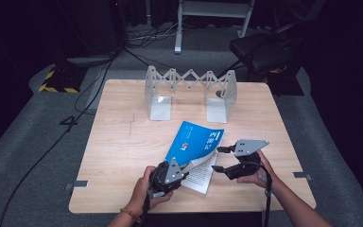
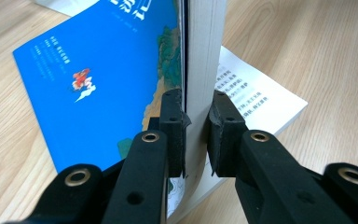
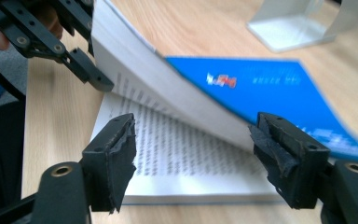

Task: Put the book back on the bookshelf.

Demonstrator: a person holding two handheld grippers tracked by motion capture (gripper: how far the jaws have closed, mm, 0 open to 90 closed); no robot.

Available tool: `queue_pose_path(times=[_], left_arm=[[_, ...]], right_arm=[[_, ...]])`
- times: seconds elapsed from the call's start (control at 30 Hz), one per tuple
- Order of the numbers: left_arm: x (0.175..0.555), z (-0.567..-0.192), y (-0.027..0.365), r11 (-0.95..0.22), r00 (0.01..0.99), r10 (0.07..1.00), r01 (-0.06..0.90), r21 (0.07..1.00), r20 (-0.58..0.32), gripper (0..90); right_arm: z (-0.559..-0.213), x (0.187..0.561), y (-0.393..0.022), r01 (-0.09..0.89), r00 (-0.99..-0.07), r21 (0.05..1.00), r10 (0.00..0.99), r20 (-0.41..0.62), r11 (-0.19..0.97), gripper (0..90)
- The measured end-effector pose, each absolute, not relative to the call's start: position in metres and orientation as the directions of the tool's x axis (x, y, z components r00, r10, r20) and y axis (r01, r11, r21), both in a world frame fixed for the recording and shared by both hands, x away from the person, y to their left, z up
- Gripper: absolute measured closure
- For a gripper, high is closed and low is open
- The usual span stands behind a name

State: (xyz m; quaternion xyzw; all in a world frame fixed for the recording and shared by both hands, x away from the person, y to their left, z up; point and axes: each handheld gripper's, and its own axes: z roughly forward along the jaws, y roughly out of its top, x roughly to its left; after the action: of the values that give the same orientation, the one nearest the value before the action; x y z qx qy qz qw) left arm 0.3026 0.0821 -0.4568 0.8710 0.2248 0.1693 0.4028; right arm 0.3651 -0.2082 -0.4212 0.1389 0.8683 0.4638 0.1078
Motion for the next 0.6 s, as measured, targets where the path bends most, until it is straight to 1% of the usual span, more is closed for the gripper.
queue_pose_path(times=[0.1, 0.17, 0.27, 0.3, 0.37, 0.5, 0.6], left_arm=[[0.304, -0.457, 0.091, -0.604, 0.851, 0.507, 0.238, 0.761, 0.137, 78.6], [0.304, -0.457, 0.093, -0.605, 0.851, 0.507, 0.238, 0.760, 0.138, 78.6], [0.305, -0.456, 0.101, -0.603, 0.851, 0.507, 0.239, 0.761, 0.134, 78.4], [0.306, -0.455, 0.104, -0.601, 0.851, 0.509, 0.240, 0.763, 0.133, 78.4], [0.306, -0.455, 0.108, -0.598, 0.850, 0.510, 0.241, 0.764, 0.132, 78.3], [0.306, -0.455, 0.112, -0.600, 0.849, 0.511, 0.242, 0.762, 0.133, 77.9], [0.304, -0.456, 0.116, -0.595, 0.844, 0.522, 0.254, 0.763, 0.126, 77.6]], right_arm=[[-0.415, 0.369, -0.201, 0.114, -0.949, 0.848, 0.308, -0.060, 0.517, 28.8], [-0.415, 0.370, -0.197, 0.099, -0.953, 0.843, 0.295, -0.073, 0.528, 28.3], [-0.420, 0.378, -0.183, 0.060, -0.965, 0.821, 0.244, -0.098, 0.567, 27.8], [-0.420, 0.378, -0.183, 0.060, -0.965, 0.821, 0.244, -0.098, 0.567, 27.8], [-0.427, 0.383, -0.179, 0.072, -0.974, 0.821, 0.216, -0.063, 0.567, 27.7], [-0.435, 0.388, -0.176, 0.065, -0.975, 0.802, 0.210, -0.078, 0.594, 28.5], [-0.443, 0.394, -0.174, 0.051, -0.970, 0.774, 0.217, -0.114, 0.631, 28.6]])
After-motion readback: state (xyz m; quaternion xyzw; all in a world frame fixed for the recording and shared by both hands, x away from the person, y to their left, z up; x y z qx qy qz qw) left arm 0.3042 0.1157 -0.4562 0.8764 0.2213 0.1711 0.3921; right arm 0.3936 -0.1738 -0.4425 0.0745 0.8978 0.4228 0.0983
